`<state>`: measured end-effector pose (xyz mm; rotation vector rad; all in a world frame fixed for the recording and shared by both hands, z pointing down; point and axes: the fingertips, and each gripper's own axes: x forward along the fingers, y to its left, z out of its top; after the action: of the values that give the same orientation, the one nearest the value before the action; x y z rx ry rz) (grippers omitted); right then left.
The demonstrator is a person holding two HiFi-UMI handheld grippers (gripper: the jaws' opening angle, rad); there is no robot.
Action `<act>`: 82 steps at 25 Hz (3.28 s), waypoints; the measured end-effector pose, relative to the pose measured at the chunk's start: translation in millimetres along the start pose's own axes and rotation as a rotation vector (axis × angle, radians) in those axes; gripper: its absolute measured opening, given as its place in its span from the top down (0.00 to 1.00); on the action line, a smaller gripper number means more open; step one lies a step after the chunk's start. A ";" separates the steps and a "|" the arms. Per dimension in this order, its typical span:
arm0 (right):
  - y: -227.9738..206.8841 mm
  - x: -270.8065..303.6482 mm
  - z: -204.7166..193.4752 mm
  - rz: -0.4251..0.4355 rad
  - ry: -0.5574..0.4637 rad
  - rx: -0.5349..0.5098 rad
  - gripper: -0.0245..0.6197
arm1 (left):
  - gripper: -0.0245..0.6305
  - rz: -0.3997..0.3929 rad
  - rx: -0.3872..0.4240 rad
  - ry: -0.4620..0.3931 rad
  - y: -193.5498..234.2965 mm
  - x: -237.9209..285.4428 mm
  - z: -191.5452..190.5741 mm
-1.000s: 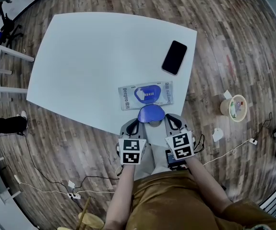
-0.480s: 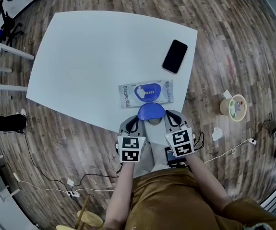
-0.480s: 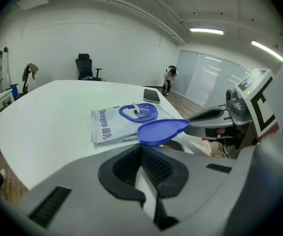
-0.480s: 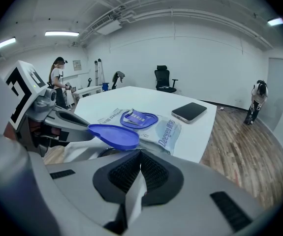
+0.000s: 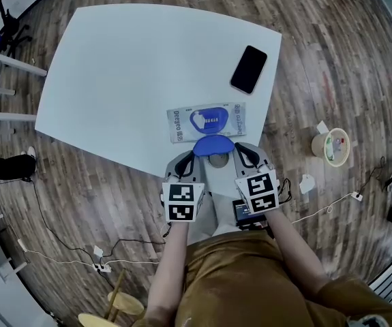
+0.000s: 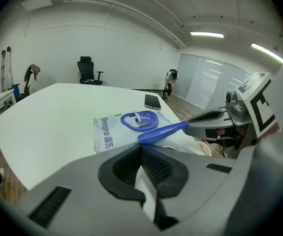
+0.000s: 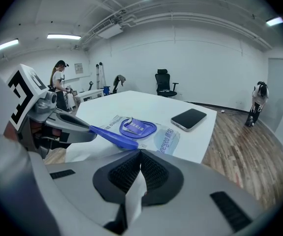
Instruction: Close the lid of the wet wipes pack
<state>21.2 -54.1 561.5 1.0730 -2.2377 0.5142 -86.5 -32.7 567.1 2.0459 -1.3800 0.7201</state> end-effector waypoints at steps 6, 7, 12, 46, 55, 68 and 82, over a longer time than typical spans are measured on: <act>-3.8 -1.7 8.4 -0.010 -0.028 -0.002 0.95 | 0.97 0.002 -0.004 -0.016 0.4 -0.4 6.5; -4.0 -2.2 9.5 -0.010 -0.030 -0.002 0.95 | 0.97 0.002 -0.003 -0.017 0.4 -0.6 7.5; -7.0 -2.9 13.9 -0.013 -0.038 -0.006 0.95 | 0.97 0.006 -0.001 -0.025 0.6 -1.3 12.8; -22.8 13.3 43.2 0.010 -0.079 0.004 0.95 | 0.97 0.026 -0.009 -0.047 16.7 8.8 40.5; -26.6 18.3 45.6 0.012 -0.075 0.015 0.95 | 0.97 0.022 -0.024 -0.044 17.4 14.5 41.4; -33.6 26.1 48.5 0.012 -0.076 0.035 0.95 | 0.97 0.020 -0.028 -0.040 23.0 22.9 45.1; -29.9 33.1 48.7 0.023 -0.075 0.038 0.95 | 0.97 0.015 -0.035 -0.034 26.9 28.8 45.5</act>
<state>11.8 -118.4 549.6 1.1034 -2.3167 0.5368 -96.9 -91.6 559.7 2.0313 -1.4182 0.6653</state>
